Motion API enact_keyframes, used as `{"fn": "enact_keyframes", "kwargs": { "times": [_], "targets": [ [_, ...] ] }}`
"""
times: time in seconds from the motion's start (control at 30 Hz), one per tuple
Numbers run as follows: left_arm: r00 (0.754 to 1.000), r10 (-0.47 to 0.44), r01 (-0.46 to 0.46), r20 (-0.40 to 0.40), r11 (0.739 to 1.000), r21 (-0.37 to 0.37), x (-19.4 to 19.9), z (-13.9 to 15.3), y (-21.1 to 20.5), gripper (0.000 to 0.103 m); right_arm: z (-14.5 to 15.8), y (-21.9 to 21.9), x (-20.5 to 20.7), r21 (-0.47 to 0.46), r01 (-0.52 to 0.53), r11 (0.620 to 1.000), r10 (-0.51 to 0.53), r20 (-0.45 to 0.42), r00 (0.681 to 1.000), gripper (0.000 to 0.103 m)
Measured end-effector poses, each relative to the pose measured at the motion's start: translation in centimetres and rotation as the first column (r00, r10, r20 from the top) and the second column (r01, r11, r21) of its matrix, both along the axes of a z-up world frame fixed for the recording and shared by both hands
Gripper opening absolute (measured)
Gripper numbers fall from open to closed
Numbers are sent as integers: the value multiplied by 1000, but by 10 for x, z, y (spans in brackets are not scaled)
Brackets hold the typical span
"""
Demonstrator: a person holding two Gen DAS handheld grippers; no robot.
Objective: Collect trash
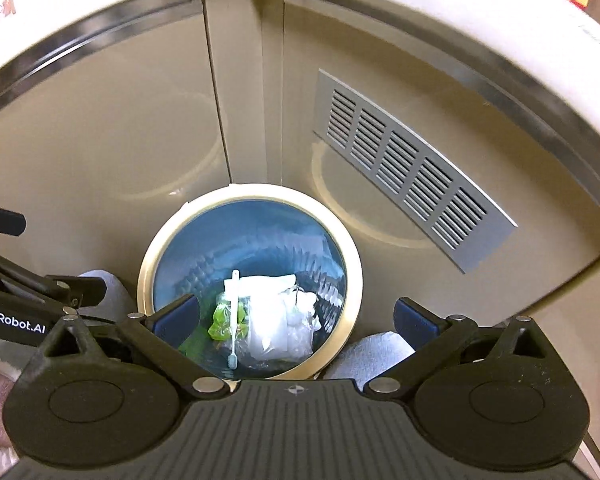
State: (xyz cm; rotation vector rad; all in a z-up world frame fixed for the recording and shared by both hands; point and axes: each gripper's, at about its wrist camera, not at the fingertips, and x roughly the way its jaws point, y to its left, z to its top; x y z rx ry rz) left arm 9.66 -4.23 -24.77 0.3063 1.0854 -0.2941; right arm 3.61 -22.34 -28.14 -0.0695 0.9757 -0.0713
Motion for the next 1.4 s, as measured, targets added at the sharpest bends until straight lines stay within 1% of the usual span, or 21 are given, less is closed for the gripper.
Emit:
{"fn": "enact_keyframes", "kwargs": {
  "times": [0.13,0.27,0.4,0.7,1.0,1.3,1.4],
  "targets": [
    [999,-12,12,31,1000,-3,-6,10,-3,103,11,1,-8,-14,-3,1000,4,26,1000,103],
    [998,-16,16,58,1000,0,-9,14,-5,103,13,-1,-6,-16,2,1000,-1,33,999,103],
    [998,-22,22,52,1000,4,-8,12,-4,103,9,1,-5,-10,8,1000,-7,18,1000,103],
    [999,0,0,-32,1000,3,2,-7,0,103,-4,5,4,-8,-2,1000,1,-37,999,103],
    [991,15,-12,-131,1000,20,8,-33,2,103,-20,11,12,-19,-31,999,29,-111,993,103],
    [986,22,-15,-164,999,42,12,-45,2,103,-33,14,22,-23,-51,998,47,-162,986,103],
    [986,22,-14,-165,999,47,13,-45,2,103,-34,14,22,-24,-52,998,48,-167,985,103]
  ]
}}
